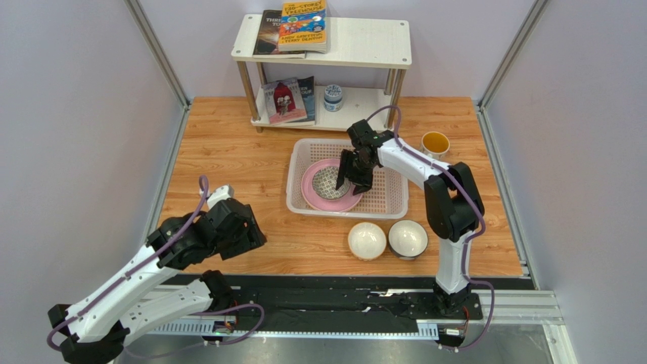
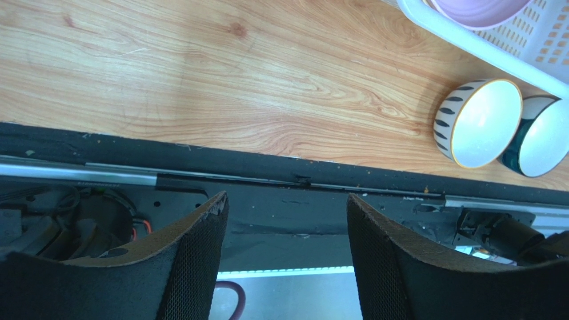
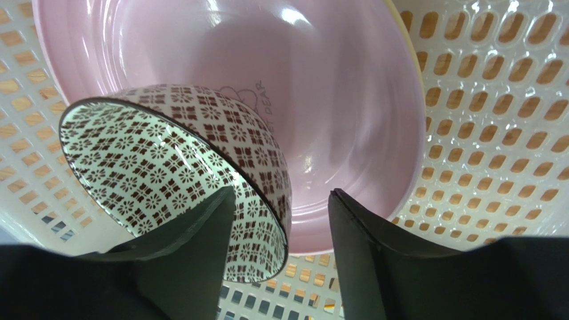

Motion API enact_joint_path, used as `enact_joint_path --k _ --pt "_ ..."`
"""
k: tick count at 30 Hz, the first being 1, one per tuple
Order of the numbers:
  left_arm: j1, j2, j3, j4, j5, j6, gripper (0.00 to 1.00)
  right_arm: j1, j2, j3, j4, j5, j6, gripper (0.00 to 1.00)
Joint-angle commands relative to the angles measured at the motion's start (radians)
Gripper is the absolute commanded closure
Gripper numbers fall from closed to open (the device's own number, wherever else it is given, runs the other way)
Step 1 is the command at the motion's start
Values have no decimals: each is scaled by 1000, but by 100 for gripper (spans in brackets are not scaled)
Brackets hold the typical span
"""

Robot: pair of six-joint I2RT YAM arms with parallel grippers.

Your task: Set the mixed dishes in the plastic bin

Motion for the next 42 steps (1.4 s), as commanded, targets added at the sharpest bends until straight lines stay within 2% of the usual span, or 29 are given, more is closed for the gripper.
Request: enact_joint_path --k 1,6,11,15,17,23,25,30,38,42 --pt "3 42 -23 108 49 52 30 6 -124 -10 50 -16 14 37" --pt "2 205 -63 234 205 124 28 4 -230 28 -25 -4 11 34" --pt "-3 266 -148 531 317 109 28 4 -404 36 -135 36 -2 33" --pt "-49 439 -97 570 311 130 28 -2 -562 -60 -174 69 10 33" --pt "-110 490 -68 597 299 120 28 -8 -654 -108 -172 81 24 33" --pt "-219 666 -60 798 294 2 28 -11 -826 -277 -187 104 60 33" --pt "-254 719 -57 864 242 -26 28 -11 -859 -306 -192 104 73 33" --pt "-276 783 -25 913 143 -60 28 -13 -917 -332 -220 108 70 33" --pt "-281 829 130 854 136 -3 28 -28 -937 -331 -243 115 59 33" --pt "-281 921 197 803 155 2 28 -42 -943 -328 -246 105 50 33"
